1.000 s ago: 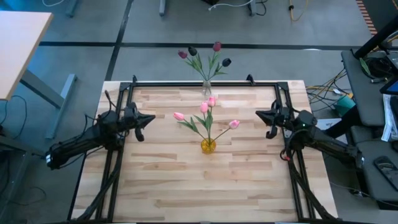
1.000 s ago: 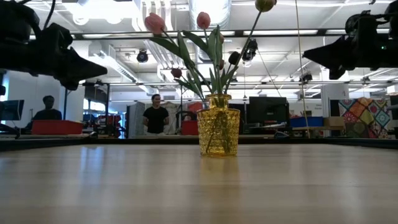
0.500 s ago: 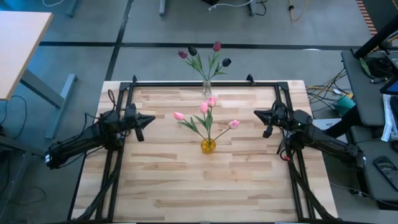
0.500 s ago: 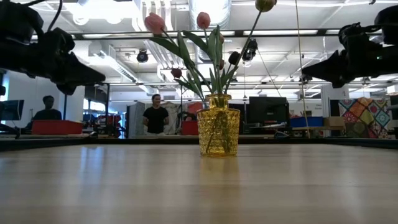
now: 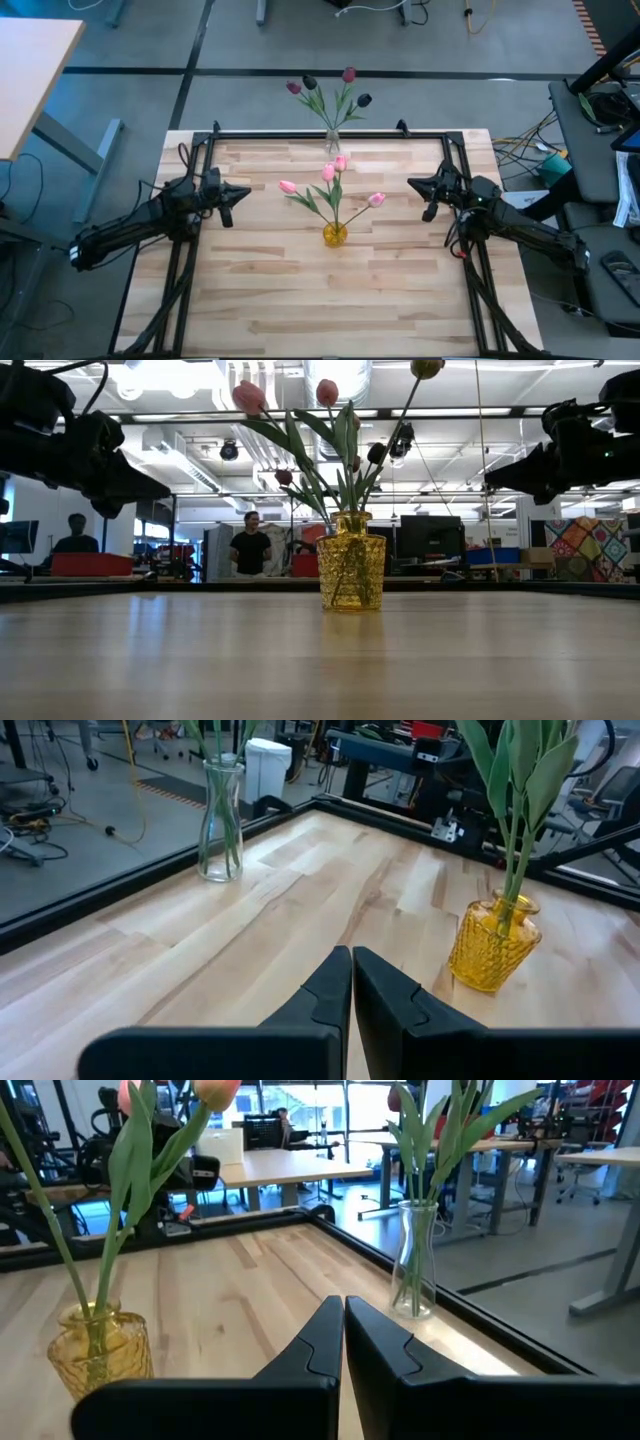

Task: Sort flowers into vase by color
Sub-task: Return to Home Position

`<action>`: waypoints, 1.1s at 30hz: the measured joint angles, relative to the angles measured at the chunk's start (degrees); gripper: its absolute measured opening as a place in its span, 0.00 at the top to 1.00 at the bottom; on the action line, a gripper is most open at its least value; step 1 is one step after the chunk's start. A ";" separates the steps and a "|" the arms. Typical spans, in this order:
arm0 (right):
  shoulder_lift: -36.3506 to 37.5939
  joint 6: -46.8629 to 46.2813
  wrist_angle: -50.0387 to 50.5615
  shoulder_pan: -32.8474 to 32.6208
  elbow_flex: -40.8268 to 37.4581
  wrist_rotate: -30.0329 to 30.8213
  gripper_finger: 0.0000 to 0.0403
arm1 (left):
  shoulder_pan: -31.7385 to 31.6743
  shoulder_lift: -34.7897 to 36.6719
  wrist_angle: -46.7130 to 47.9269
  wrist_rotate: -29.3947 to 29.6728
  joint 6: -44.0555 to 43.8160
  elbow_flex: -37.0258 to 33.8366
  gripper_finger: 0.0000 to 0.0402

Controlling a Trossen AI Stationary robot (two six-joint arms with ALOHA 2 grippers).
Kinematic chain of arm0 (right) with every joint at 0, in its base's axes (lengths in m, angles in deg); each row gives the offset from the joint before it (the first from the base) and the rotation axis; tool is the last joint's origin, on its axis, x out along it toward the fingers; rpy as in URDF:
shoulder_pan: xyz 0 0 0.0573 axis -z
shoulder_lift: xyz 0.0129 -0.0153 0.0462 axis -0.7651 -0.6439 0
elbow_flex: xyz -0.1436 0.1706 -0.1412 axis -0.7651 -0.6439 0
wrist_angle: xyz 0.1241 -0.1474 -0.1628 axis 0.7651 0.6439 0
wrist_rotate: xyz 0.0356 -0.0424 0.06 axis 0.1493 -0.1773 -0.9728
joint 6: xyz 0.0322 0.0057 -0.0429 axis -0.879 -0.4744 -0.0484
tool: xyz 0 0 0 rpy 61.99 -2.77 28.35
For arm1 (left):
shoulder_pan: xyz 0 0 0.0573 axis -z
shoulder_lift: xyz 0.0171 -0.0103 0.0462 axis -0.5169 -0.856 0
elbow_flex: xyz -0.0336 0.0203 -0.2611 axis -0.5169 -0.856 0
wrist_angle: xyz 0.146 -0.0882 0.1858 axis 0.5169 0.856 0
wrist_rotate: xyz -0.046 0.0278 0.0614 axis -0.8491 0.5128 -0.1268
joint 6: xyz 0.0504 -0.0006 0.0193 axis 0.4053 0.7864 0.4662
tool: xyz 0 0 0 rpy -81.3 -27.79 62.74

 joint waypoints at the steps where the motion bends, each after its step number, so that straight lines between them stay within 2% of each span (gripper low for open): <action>1: 0.02 0.00 0.00 0.00 0.00 -0.02 0.98 | 0.00 -0.15 0.00 0.00 0.01 0.00 1.00; 33: 0.01 0.02 0.10 0.00 -0.04 -0.09 0.98 | 0.02 -1.52 -0.13 -0.04 0.04 -0.04 1.00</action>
